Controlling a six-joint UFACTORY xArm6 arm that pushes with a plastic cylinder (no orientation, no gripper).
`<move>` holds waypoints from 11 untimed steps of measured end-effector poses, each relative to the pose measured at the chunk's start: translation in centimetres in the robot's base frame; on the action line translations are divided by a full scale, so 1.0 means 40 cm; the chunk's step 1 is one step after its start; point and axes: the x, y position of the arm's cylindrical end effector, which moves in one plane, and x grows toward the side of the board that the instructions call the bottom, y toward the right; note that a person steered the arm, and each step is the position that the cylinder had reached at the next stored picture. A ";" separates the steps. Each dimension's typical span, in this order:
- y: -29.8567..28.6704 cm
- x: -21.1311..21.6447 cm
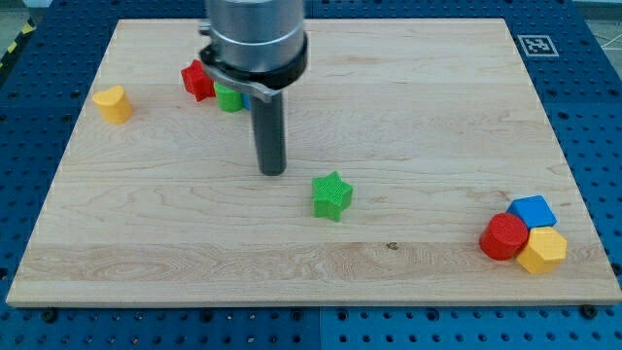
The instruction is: Push the green star towards center right
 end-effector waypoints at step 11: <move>0.467 0.040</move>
